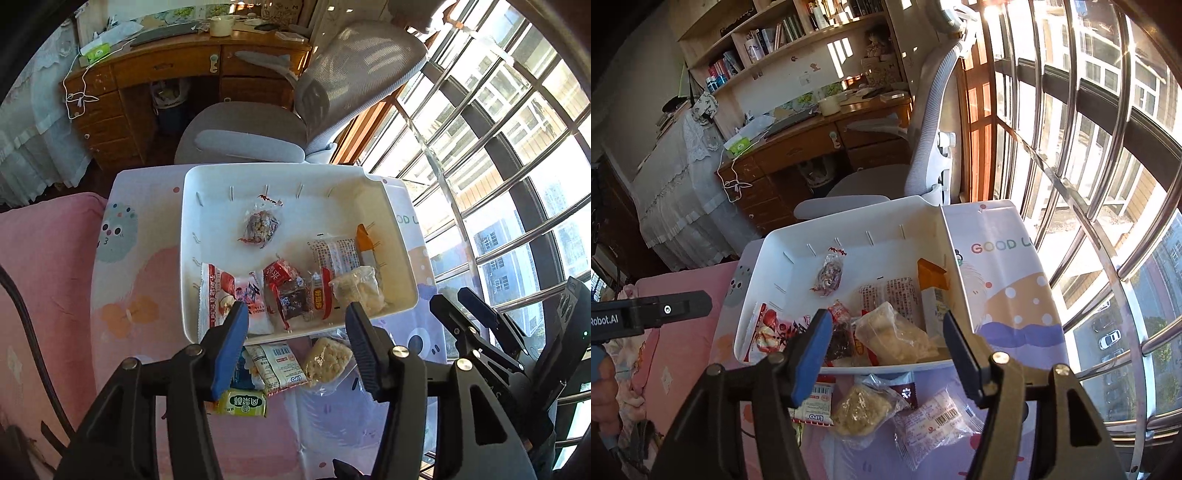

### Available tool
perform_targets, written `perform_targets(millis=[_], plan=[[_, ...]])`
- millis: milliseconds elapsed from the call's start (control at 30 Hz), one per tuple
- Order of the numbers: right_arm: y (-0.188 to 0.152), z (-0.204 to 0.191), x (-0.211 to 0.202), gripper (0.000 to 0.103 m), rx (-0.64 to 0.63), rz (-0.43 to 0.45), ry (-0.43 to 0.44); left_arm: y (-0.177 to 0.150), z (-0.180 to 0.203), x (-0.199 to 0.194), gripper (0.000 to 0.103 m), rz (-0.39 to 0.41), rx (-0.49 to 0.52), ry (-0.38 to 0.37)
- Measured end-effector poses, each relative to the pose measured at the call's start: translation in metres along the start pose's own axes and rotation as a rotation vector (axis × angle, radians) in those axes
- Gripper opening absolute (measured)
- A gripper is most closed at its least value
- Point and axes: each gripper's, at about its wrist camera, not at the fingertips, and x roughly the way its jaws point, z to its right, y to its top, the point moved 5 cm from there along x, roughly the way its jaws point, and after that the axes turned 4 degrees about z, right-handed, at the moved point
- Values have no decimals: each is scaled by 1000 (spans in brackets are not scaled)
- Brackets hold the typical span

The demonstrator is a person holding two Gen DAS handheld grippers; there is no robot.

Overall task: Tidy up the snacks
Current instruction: 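Withdraw both open tools from the tray toward the remaining snacks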

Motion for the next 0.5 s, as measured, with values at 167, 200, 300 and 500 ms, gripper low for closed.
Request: perform_targets(millis=[167, 200, 300, 500], plan=[[-11, 11, -26, 69, 1, 11, 15, -26, 10, -21, 54, 14, -14, 20], [-14, 12, -31, 70, 0, 12, 17, -31, 12, -25, 55, 15, -20, 25], [-21, 19, -45, 70, -2, 11, 24, -48, 15, -33, 56, 17, -47, 50], [-39, 36, -62, 72, -13, -8, 32, -83, 20, -46, 56, 18, -101, 93]])
